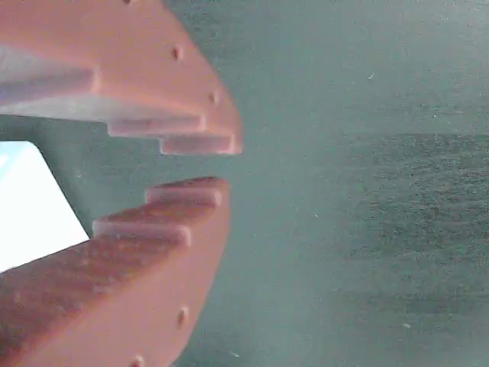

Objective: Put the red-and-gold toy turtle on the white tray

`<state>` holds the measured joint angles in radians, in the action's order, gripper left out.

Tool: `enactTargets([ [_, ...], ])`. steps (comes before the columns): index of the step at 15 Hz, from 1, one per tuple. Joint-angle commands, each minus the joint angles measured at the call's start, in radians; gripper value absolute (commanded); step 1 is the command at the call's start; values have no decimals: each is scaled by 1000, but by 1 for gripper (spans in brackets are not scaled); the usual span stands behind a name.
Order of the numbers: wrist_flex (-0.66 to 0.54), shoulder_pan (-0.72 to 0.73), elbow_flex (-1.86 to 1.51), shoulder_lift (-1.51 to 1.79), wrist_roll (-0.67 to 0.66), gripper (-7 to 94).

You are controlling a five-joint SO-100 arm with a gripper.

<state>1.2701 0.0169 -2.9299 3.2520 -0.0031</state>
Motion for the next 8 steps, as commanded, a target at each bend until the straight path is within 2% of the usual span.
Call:
enactTargets([
  [1,12,9,11,-2,6,0],
  [5,12,12,11,-2,5,1],
  [8,8,89,11,-12,-66,0],
])
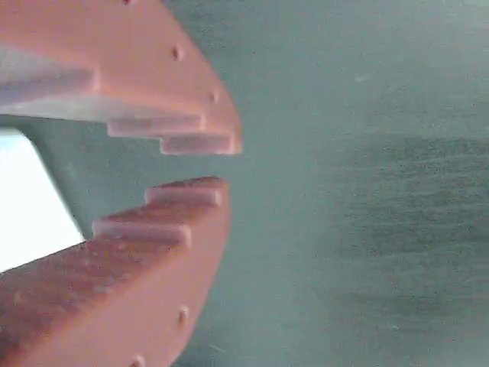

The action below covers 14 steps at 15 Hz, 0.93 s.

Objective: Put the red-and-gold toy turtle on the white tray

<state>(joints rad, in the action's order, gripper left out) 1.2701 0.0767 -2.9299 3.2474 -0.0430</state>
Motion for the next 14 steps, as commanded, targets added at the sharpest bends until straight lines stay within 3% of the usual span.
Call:
enactTargets([
  [1,-40,46,12,-63,-41,0],
  [3,-147,69,84,-227,-52,0],
  [6,-147,100,385,-523,-181,0],
  [8,-69,135,621,-733,-293,0],
  [11,140,229,902,-948,-520,0],
  [14,262,339,1161,-1160,-575,0],
])
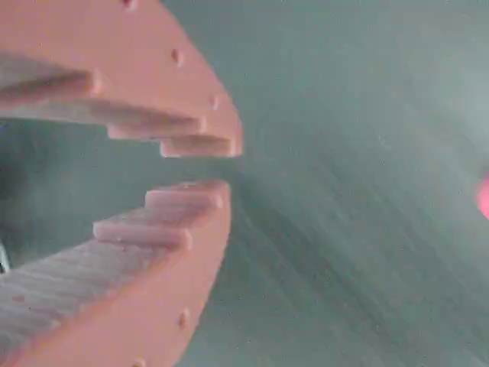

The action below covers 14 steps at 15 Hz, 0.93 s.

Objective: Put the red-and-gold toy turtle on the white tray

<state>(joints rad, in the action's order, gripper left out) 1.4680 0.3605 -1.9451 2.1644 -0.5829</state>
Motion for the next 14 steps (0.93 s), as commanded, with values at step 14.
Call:
enactTargets([
  [14,295,265,609,-545,-213,0],
])
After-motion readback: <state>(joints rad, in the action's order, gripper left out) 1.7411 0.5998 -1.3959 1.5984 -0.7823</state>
